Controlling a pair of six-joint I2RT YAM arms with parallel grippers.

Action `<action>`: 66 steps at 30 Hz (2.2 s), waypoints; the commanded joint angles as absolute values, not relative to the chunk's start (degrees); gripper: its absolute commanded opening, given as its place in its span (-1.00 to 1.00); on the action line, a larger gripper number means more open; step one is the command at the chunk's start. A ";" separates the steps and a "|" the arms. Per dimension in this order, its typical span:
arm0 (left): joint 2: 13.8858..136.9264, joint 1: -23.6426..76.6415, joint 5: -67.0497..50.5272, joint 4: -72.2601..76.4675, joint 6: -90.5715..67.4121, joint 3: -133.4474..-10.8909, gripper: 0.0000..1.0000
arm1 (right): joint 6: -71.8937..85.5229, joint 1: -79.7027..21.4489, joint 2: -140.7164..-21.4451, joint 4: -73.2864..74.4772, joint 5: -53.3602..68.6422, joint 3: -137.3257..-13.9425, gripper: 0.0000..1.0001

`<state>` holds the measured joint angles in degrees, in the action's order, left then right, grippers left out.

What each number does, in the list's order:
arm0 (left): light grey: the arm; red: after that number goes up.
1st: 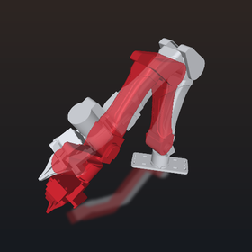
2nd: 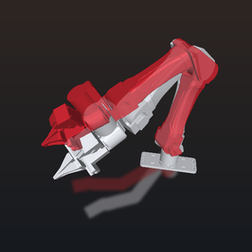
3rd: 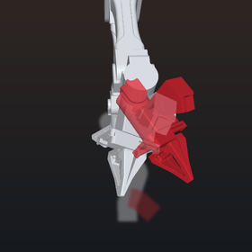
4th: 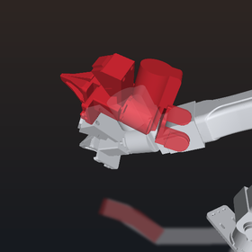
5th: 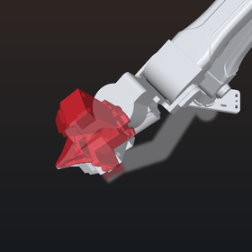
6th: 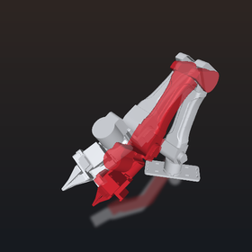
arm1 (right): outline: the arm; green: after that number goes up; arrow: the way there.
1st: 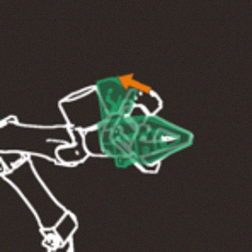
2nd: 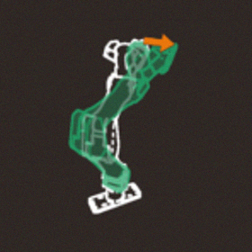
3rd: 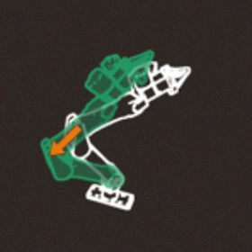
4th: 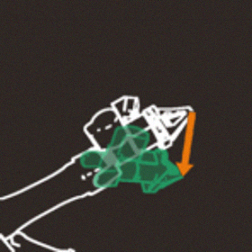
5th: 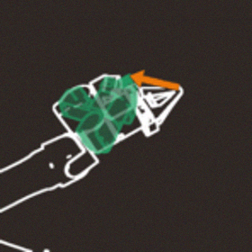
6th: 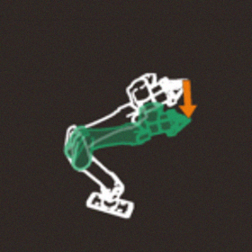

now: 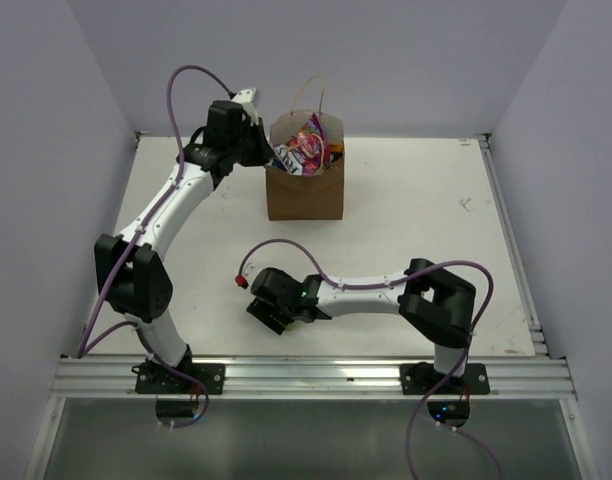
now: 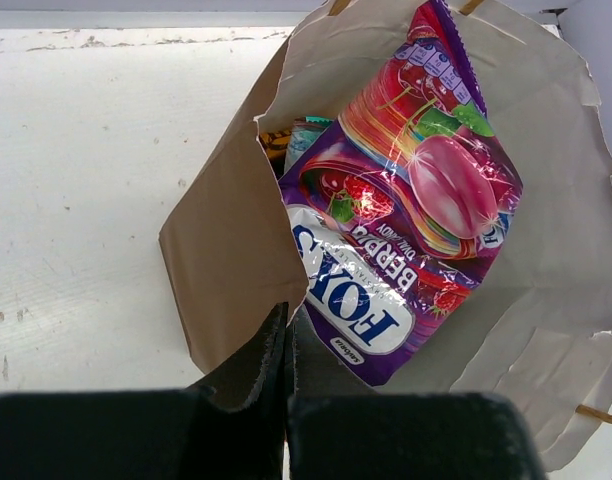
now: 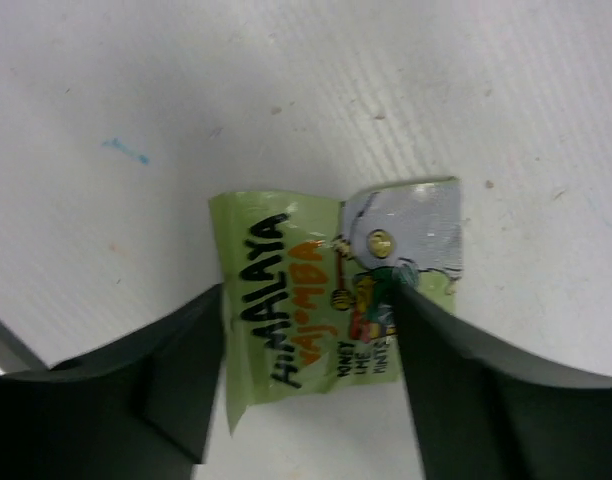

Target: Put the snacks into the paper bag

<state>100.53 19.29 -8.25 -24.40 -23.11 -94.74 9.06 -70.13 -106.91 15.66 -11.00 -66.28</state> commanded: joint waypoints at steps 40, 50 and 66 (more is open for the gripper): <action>101.51 20.04 -9.67 -25.93 -20.92 -100.02 -1.00 | -3.78 -42.72 -122.96 28.82 -18.81 -135.26 -1.00; 102.74 20.04 -9.32 -26.37 -21.36 -102.04 -1.00 | -6.59 -42.80 -115.85 29.97 -23.55 -136.48 0.75; 103.80 20.48 -5.10 -26.02 -20.04 -103.27 -1.00 | 9.31 -32.17 -116.45 43.76 -24.89 -134.91 0.57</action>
<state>103.77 19.70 -6.37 -27.99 -21.58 -100.64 2.68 -34.28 -115.37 37.39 -25.76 -135.26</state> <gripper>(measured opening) 0.005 0.800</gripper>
